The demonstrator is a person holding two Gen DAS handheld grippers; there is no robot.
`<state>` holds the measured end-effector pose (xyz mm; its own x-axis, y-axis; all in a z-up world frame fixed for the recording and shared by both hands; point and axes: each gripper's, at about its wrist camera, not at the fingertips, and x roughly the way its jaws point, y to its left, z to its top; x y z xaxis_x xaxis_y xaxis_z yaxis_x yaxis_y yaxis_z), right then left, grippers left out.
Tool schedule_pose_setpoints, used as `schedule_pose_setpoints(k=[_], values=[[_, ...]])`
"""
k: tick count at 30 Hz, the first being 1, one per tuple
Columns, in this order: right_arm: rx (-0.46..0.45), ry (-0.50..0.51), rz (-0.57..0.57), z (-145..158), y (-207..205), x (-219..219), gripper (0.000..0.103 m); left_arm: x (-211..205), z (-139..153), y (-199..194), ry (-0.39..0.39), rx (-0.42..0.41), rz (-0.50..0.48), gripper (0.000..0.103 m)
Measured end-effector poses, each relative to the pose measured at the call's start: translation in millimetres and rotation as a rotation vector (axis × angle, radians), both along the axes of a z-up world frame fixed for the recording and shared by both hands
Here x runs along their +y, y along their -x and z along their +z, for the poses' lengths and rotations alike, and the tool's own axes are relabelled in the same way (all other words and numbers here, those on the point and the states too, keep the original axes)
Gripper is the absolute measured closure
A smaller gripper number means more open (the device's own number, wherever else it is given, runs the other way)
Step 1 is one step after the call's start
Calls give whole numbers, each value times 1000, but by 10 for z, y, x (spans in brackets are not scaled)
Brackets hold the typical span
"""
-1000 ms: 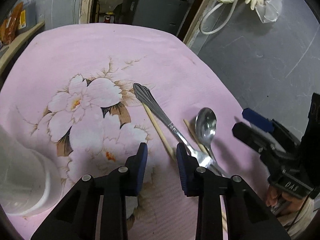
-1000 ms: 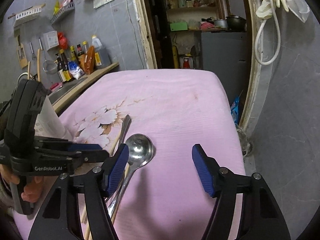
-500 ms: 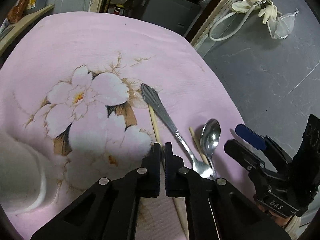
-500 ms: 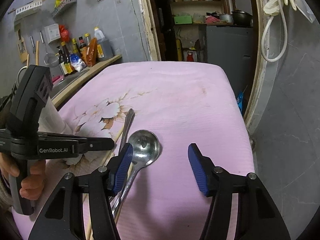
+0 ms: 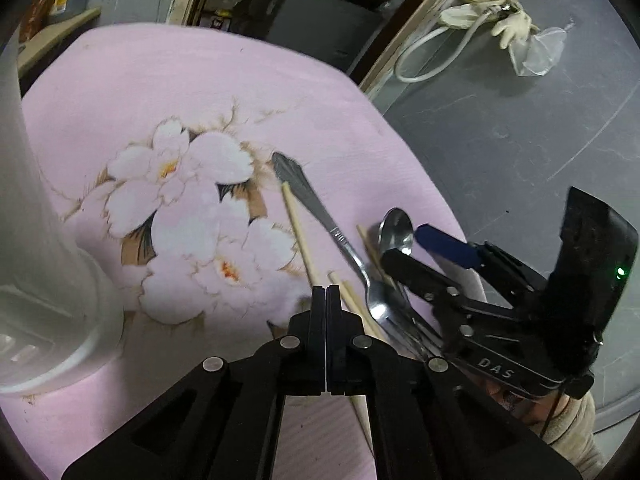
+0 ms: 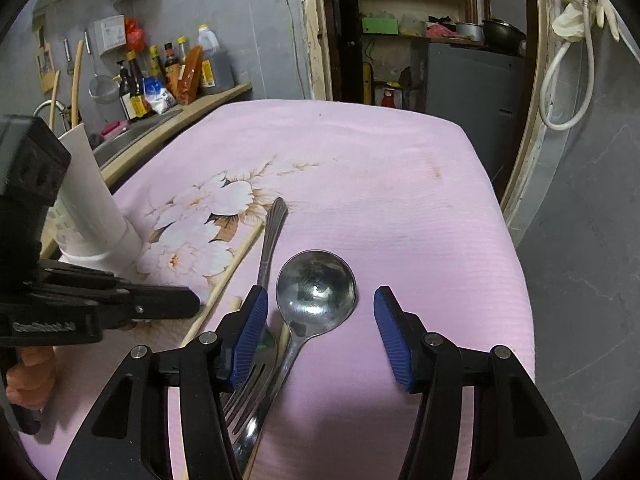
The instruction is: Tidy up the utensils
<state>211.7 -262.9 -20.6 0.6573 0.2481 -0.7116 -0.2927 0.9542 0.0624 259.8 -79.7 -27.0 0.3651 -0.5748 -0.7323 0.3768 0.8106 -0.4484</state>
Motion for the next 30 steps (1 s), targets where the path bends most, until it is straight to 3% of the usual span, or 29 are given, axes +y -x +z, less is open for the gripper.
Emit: schedule_pose_setpoints(k=[10, 12, 13, 20, 26, 30], values=[[20, 45, 9, -49, -66, 50, 49, -58, -33, -29, -27, 9, 6, 103], [14, 76, 12, -58, -50, 85, 54, -61, -35, -25, -32, 5, -1, 103], [10, 87, 15, -63, -45, 83, 61, -78, -37, -29, -36, 3, -3, 103], [-16, 64, 9, -20, 74, -61, 62, -279, -25, -171, -96, -11, -17, 103], [-12, 22, -11, -2, 92, -138, 62, -330, -69, -354, -104, 62, -23, 98], [-5, 45, -9, -24, 75, -89, 62, -381, -71, -437, -108, 84, -34, 97]])
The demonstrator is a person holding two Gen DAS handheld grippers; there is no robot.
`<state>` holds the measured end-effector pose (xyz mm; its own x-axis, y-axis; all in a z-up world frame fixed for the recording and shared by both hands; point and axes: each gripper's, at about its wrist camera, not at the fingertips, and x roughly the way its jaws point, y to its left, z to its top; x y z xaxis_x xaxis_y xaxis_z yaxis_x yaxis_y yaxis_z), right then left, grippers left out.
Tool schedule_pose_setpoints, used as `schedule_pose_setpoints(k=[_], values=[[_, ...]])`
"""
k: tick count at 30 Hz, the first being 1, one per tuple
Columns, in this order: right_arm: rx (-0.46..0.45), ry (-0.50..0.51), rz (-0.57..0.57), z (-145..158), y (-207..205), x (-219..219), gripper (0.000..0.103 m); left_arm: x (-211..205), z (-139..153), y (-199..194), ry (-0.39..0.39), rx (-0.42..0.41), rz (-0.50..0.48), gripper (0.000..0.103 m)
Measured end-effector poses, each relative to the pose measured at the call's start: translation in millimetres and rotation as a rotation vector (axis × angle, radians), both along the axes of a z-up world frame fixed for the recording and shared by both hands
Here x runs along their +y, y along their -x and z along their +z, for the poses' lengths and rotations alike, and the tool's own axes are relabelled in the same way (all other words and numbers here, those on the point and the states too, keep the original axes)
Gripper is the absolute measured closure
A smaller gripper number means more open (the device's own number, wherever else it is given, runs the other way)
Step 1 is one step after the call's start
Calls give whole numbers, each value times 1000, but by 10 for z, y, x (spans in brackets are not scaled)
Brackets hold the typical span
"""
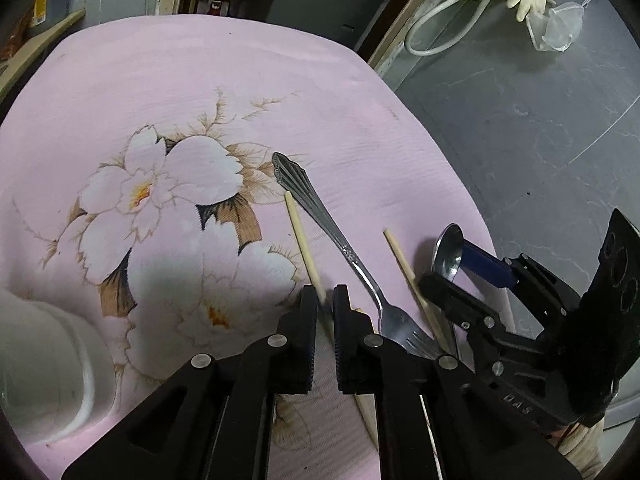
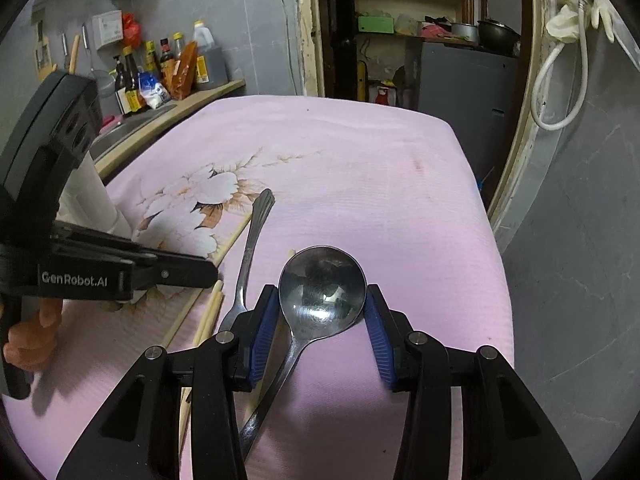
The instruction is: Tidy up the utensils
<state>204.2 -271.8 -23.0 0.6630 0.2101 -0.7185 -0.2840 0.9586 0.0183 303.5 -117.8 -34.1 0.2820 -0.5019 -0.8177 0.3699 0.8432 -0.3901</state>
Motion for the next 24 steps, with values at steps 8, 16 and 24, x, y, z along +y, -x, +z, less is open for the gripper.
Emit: schedule_pose_setpoints(k=[8, 16, 24], values=[[13, 58, 9, -47, -38, 122, 51, -84, 4, -69, -31, 11, 2, 95], [-15, 132, 16, -76, -5, 176, 70, -32, -27, 36, -17, -13, 42, 99], [-85, 108, 10, 23, 137, 157, 70, 169, -14, 336, 0, -45, 59, 101]])
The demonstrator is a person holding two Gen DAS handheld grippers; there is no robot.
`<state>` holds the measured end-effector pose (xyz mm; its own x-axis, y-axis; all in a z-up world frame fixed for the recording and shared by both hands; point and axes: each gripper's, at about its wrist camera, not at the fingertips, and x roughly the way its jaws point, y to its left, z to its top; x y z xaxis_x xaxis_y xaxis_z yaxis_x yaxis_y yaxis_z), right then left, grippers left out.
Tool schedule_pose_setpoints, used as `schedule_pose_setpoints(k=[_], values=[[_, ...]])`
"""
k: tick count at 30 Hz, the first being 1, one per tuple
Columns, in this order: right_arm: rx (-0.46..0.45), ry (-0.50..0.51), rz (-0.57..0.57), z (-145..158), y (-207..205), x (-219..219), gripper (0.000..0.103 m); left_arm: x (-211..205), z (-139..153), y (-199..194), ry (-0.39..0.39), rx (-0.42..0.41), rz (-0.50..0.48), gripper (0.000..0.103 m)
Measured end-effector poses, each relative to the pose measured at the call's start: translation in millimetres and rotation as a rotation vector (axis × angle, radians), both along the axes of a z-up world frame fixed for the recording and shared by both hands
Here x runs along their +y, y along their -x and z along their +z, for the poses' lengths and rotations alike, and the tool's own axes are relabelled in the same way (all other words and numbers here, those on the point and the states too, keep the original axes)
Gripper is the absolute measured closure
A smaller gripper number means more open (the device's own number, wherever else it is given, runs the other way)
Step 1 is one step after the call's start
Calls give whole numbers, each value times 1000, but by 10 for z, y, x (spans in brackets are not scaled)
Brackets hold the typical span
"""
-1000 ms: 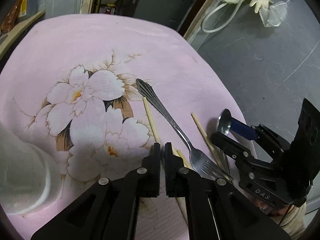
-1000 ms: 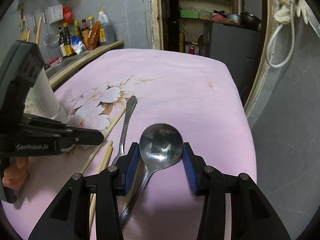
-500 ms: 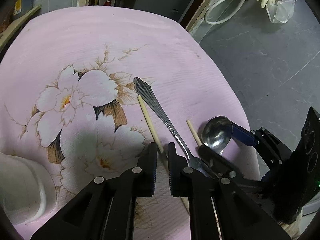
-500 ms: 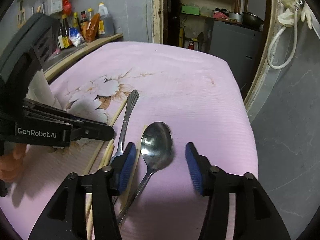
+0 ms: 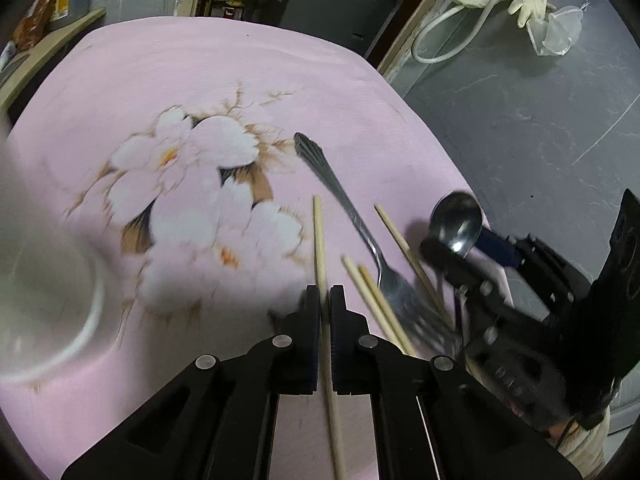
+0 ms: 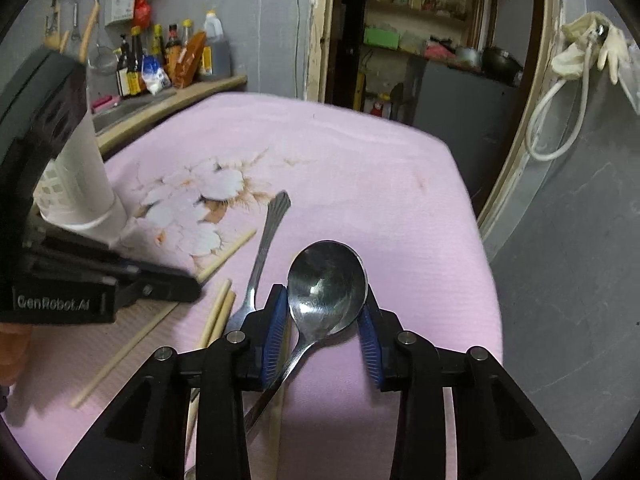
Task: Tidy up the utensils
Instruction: 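Close the left tool on the chopstick while the right tool closes on the spoon handle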
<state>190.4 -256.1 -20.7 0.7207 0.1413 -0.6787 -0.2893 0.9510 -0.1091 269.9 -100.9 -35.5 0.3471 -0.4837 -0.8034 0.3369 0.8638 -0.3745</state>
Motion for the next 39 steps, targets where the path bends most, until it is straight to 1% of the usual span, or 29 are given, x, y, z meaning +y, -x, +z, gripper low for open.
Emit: schedule_pose_setpoints(k=[2, 3, 5, 6, 7, 9, 11, 13, 15, 17, 18, 19, 21, 22, 23, 25, 26, 29, 31, 32, 33, 34, 36, 39], values=[[-49, 1, 4, 52, 83, 15, 71, 89, 28, 124, 9, -27, 10, 101], [-91, 0, 11, 97, 156, 23, 71, 121, 53, 185, 16, -45, 15, 101], [-155, 8, 14, 149, 256, 42, 73, 183, 133, 327, 24, -117, 23, 101], [-195, 14, 19, 182, 321, 59, 79, 200, 181, 391, 24, -156, 29, 101], [-243, 27, 14, 217, 394, 82, 97, 226, 249, 474, 31, -208, 34, 101], [-305, 50, 17, 265, 509, 126, 98, 248, 336, 586, 45, -272, 35, 101], [-327, 60, 31, 286, 562, 150, 98, 248, 355, 636, 30, -293, 33, 101], [-309, 67, 36, 290, 544, 161, 98, 251, 301, 612, 18, -263, 40, 101], [-293, 45, 36, 304, 526, 113, 98, 283, 231, 568, 16, -214, 58, 101], [-234, 0, 47, 295, 469, 41, 97, 318, 169, 497, 31, -166, 78, 101], [-161, -41, 73, 270, 402, -9, 97, 323, 164, 485, 39, -153, 85, 101], [-121, -59, 72, 241, 349, -48, 94, 341, 152, 451, 48, -140, 91, 101], [-78, -74, 50, 221, 292, -111, 69, 364, 148, 425, 58, -134, 100, 101], [-69, -83, 46, 220, 272, -126, 51, 373, 139, 413, 65, -130, 101, 101], [-66, -88, 45, 208, 275, -120, 49, 384, 140, 414, 72, -126, 101, 101], [-45, -66, 46, 177, 222, -51, 49, 410, 147, 421, 81, -122, 101, 101], [-25, -34, 37, 138, 185, 6, 49, 423, 149, 418, 85, -119, 101, 101], [35, 8, 26, 18, 107, 104, 49, 455, 160, 404, 99, -116, 103, 101], [60, 28, 13, -46, 78, 116, 51, 485, 171, 427, 107, -116, 102, 101], [74, 41, 11, -74, 53, 128, 54, 486, 169, 431, 108, -118, 101, 101], [70, 52, 2, -76, 49, 133, 59, 489, 173, 438, 109, -122, 100, 101], [65, 51, -6, -70, 52, 124, 61, 474, 178, 447, 109, -125, 99, 101], [65, 22, -9, -60, 65, 75, 61, 454, 198, 478, 111, -141, 97, 101], [22, 1, -22, -1, 128, 18, 62, 454, 259, 539, 126, -191, 95, 101]])
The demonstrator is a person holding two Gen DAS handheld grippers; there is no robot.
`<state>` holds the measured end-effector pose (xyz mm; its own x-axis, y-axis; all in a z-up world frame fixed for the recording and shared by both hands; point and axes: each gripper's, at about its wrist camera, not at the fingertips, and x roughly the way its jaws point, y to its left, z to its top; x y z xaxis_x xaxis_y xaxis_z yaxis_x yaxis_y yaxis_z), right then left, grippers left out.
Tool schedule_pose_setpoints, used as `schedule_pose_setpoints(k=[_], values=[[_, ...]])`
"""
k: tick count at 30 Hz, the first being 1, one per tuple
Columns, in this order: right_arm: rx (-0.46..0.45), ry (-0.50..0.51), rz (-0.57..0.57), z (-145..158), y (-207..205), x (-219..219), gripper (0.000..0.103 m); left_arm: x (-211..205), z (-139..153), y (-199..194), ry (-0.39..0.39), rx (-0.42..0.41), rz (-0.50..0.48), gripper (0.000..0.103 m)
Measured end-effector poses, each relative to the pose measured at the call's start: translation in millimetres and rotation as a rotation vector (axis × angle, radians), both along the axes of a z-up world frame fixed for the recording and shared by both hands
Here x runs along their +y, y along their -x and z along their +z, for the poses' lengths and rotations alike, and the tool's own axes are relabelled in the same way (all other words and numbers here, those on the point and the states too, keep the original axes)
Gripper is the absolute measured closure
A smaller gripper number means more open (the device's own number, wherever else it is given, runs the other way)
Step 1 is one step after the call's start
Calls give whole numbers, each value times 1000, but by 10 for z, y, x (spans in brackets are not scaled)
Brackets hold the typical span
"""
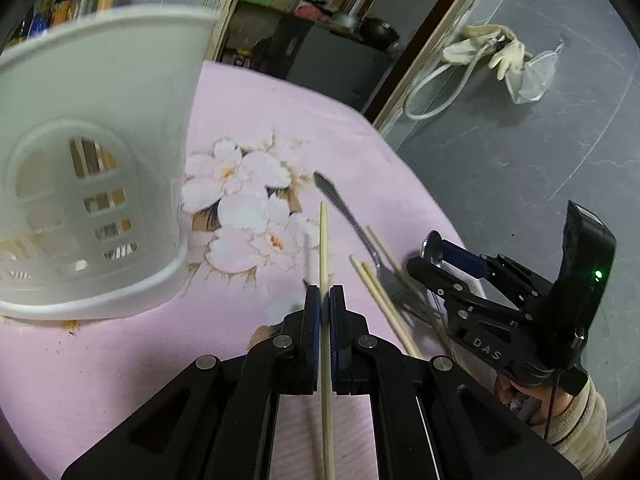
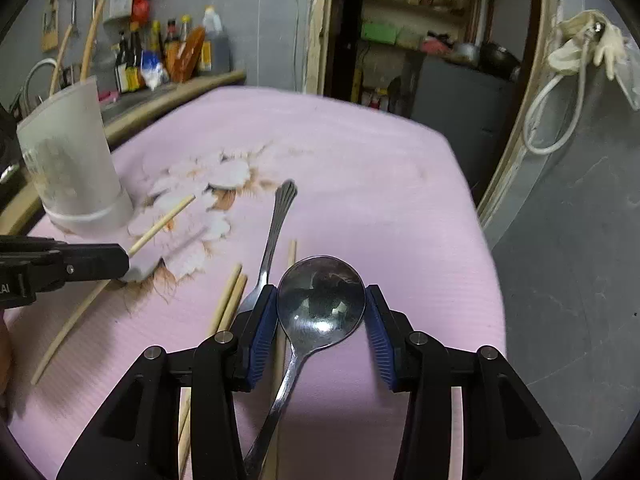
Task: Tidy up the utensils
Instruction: 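Close the left tool on the chopstick while the right tool closes on the spoon handle, then lift the chopstick and spoon with both tools and carry them over the caddy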
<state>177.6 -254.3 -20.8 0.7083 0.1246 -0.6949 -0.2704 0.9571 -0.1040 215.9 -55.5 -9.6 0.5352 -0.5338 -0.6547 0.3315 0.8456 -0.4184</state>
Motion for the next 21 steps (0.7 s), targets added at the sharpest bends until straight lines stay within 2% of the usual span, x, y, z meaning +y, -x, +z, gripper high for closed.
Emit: schedule_pose_setpoints(k=[2, 6, 11, 16, 21], values=[[-66, -8, 9, 86, 108, 2, 62, 24, 61, 61, 9, -51, 9, 101], [-274, 19, 25, 274, 431, 73, 62, 49, 221, 236, 17, -196, 44, 101], [-467, 65, 26, 374, 747, 169, 62, 57, 329, 380, 51, -296, 44, 101], [-594, 67, 23, 461, 886, 195, 62, 65, 405, 461, 65, -357, 60, 101], [-661, 53, 27, 554, 945, 221, 62, 181, 501, 481, 94, -399, 107, 101]])
